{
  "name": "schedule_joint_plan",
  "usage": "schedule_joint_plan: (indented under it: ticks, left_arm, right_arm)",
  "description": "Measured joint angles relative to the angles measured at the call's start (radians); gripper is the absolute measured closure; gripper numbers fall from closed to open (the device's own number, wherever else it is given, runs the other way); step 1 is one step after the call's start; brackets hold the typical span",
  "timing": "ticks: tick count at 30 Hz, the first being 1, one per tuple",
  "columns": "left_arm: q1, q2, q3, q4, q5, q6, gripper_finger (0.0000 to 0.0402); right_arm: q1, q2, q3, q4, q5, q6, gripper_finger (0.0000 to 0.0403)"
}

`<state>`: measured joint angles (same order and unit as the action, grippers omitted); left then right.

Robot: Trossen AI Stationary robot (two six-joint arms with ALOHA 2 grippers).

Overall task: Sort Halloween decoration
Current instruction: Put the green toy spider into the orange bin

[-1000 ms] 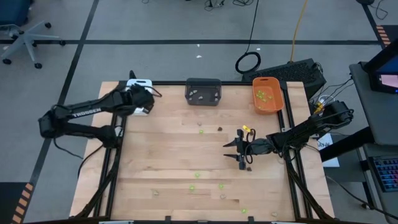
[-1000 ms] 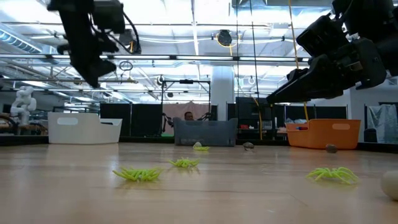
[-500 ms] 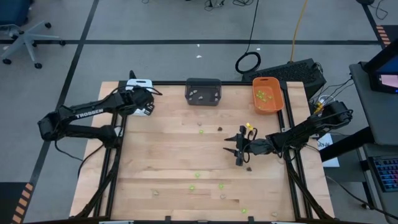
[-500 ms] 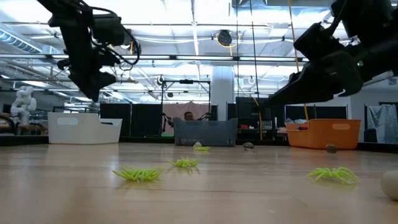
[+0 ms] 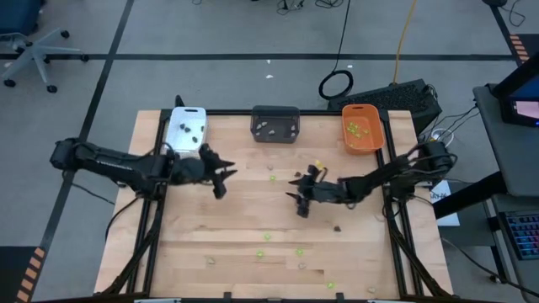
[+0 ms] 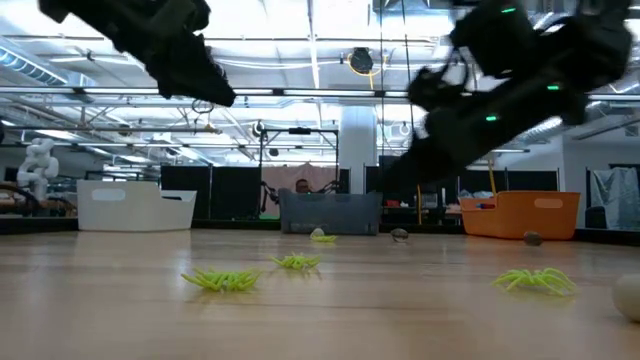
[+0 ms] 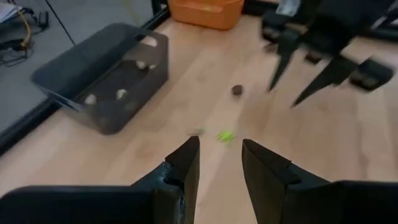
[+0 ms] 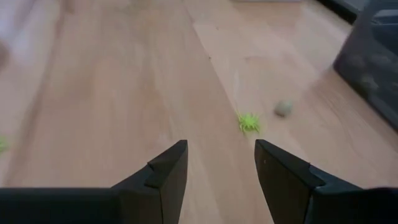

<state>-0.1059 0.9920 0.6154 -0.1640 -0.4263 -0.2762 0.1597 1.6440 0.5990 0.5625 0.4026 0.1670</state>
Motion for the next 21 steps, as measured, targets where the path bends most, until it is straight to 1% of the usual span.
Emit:
schedule_joint_plan:
  ticks: [5,8,10,12,16,21]
  left_arm:
    - [-0.124,0.019,-0.142,0.246,-0.108,-0.101,0.0283]
    - [-0.174,0.055,-0.22,0.42,-0.157,-0.107,0.0283]
    - [-0.197,0.08,-0.253,0.49,-0.168,-0.106,0.0283]
    - [-0.212,0.1,-0.269,0.526,-0.169,-0.109,0.0283]
    - [-0.238,0.137,-0.271,0.538,-0.17,-0.109,0.0283]
    - [-0.242,0.176,-0.271,0.551,-0.17,-0.103,0.0283]
  right_arm:
    - [-0.054,0.136,0.174,-0.128,-0.015,-0.027,0.0232]
    - [-0.08,0.213,0.25,-0.174,-0.016,-0.025,0.0232]
    - [-0.094,0.255,0.284,-0.195,-0.039,-0.031,0.0232]
    - [-0.101,0.286,0.297,-0.195,-0.047,-0.036,0.0232]
    - [-0.104,0.326,0.31,-0.164,-0.036,-0.053,0.0232]
    - [-0.113,0.335,0.311,-0.125,-0.039,-0.056,0.0232]
